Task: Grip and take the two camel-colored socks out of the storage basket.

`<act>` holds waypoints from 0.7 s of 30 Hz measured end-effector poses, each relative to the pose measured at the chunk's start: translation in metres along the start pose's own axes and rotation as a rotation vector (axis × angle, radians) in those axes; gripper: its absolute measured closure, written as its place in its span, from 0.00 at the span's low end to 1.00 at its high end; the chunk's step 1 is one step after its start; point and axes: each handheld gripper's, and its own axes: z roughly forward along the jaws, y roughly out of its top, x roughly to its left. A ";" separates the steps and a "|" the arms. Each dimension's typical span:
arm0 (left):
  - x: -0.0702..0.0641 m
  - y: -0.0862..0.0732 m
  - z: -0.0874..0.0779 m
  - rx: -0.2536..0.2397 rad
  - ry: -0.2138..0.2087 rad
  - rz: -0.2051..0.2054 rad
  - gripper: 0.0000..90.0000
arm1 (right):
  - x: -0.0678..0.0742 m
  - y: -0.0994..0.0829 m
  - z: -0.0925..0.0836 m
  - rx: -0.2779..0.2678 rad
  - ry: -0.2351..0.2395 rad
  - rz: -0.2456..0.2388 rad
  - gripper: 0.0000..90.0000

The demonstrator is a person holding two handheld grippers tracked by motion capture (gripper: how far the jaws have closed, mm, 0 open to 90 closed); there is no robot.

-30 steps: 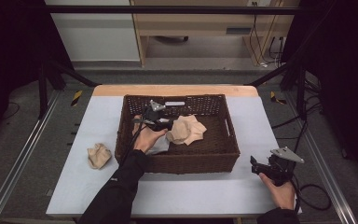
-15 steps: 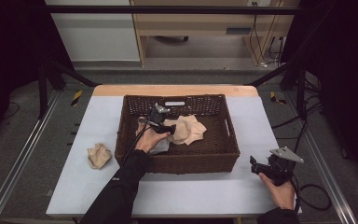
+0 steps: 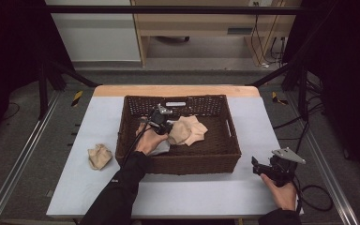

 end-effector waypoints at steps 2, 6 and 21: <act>0.000 0.002 -0.006 -0.046 -0.022 -0.030 0.94 | 0.000 0.000 0.000 0.000 0.000 -0.001 0.05; -0.003 0.002 -0.016 -0.109 -0.037 -0.017 0.94 | 0.000 0.000 -0.001 -0.004 0.000 -0.004 0.05; -0.007 0.017 -0.077 -0.347 -0.078 -0.032 0.94 | -0.001 0.000 -0.001 -0.005 -0.004 -0.005 0.05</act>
